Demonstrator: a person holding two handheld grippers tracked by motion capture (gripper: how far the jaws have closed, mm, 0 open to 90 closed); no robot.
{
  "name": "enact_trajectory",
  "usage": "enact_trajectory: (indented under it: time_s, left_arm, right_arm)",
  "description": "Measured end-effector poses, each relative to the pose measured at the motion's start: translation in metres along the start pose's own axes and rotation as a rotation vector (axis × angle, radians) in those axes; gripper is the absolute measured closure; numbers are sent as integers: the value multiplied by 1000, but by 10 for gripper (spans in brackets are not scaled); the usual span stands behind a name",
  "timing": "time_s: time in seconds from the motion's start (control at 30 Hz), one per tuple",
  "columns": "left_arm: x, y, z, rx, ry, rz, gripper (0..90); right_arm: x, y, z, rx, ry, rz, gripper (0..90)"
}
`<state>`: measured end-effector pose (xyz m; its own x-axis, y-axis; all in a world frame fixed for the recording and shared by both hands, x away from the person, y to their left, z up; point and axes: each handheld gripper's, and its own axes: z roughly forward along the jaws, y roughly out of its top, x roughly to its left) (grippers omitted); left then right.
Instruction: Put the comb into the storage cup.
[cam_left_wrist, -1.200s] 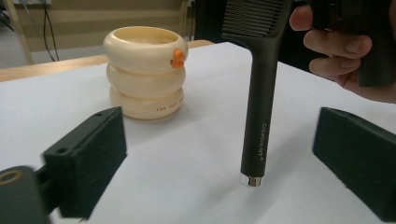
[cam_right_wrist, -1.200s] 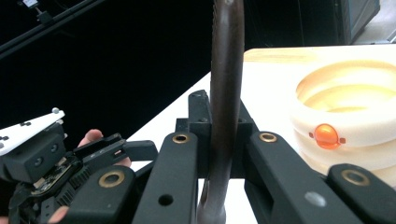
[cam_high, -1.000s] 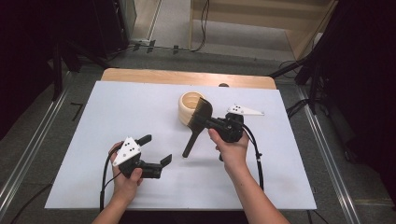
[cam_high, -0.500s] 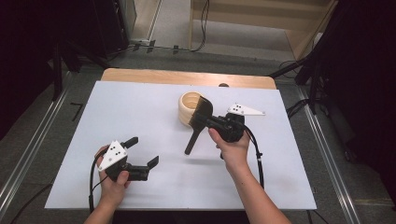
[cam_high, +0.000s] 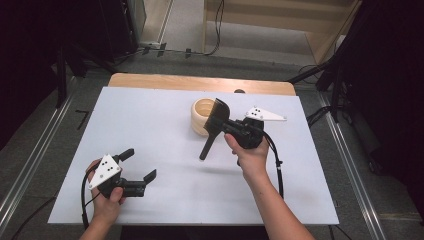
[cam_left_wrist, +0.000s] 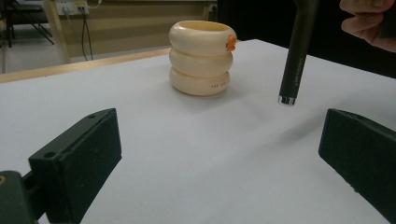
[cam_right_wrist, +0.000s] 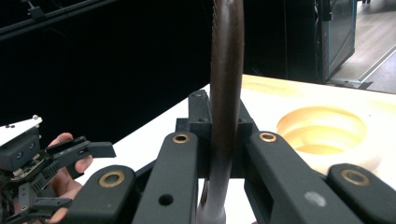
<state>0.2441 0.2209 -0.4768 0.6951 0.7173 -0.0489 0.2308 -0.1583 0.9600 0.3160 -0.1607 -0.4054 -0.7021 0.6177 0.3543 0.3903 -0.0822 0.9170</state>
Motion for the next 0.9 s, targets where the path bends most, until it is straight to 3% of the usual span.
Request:
enact_trajectory:
  time_s: [0.37,0.9]
  left_arm:
    - [13,-7,-12,11,41,-14,0]
    - [28,-14,-31,6,71,-41,0]
  right_arm:
    - [-2,7,-1,-9,-10,-34,830]
    - [-13,14,-4,-52,-18,-31,830]
